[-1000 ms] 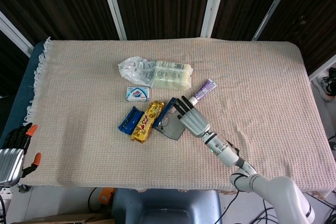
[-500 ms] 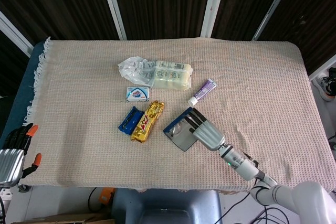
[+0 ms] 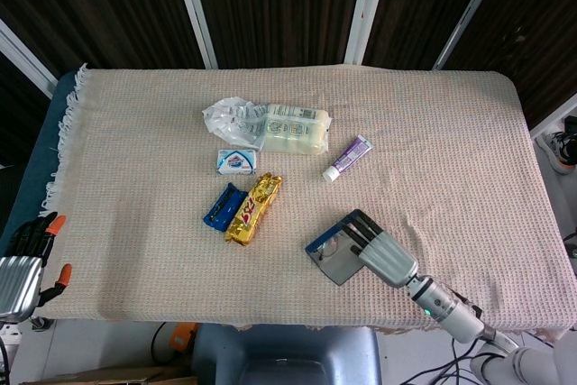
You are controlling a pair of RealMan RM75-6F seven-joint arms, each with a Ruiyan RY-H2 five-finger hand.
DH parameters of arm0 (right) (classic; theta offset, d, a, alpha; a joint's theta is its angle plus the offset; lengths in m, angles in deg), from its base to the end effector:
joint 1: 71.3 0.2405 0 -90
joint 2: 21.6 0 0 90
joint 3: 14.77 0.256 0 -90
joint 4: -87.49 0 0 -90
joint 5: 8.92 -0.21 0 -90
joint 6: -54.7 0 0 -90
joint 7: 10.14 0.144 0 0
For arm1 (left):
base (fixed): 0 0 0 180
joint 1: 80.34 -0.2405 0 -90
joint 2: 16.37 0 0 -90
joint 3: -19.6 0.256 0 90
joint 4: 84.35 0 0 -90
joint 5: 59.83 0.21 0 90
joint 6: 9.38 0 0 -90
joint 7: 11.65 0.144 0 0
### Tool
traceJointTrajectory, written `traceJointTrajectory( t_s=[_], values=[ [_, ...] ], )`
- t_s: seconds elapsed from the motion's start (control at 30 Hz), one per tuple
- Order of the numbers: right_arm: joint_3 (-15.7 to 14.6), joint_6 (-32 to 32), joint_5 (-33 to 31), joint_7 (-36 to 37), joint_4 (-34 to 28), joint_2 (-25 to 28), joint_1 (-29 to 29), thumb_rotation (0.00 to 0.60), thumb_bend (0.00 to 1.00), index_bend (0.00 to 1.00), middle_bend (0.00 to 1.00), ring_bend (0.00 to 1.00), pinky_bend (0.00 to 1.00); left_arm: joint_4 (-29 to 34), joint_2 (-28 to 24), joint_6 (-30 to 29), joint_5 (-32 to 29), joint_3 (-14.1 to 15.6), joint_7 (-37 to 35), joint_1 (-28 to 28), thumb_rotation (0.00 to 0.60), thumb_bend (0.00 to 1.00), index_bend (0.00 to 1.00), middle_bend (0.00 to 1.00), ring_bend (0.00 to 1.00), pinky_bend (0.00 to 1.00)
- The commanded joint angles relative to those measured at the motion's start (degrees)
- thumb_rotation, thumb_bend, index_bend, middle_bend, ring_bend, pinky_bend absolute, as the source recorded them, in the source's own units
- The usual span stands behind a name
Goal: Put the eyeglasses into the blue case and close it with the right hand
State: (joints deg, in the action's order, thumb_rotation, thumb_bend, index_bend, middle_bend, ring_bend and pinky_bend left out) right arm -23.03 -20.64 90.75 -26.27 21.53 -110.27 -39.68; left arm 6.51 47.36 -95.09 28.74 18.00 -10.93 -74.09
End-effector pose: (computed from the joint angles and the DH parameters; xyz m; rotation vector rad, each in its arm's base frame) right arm -0.2366 -0.2657 -0.0036 2.1219 -0.2623 0.8816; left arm -0.3075 0.1842 0.1596 -1.4549 -0.8413 -0.9071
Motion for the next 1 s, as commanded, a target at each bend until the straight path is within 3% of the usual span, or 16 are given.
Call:
traceJointTrajectory(
  t_s=[0.03,0.57,1.0],
  values=[
    [1.52,0.81,-0.28,1.04,-1.5,0.32,0.86,0.6,0.63,0.8,0.21,0.02,0.11,0.0,0.0,0.07,-0.09,-0.04,0.05,0.03,0.6,0.41,0.0,0.04,0.05,0.1],
    [8.03,9.37,-5.86,0.9,-7.26,0.44,4.73,0.6,0.63,0.78,0.21,0.02,0.11,0.16,-0.01,0.71,-0.53,-0.09,0.61,0.25,0.6,0.41,0.0,0.04,0.05,0.1],
    [12.9,18.41,-15.04,-3.23,-10.31,0.66,7.71,0.6,0.63,0.76,0.21,0.02,0.11,0.29,0.05,1.47,-0.55,0.11,1.28,0.56,0.6,0.41,0.0,0.04,0.06,0.1]
  ],
)
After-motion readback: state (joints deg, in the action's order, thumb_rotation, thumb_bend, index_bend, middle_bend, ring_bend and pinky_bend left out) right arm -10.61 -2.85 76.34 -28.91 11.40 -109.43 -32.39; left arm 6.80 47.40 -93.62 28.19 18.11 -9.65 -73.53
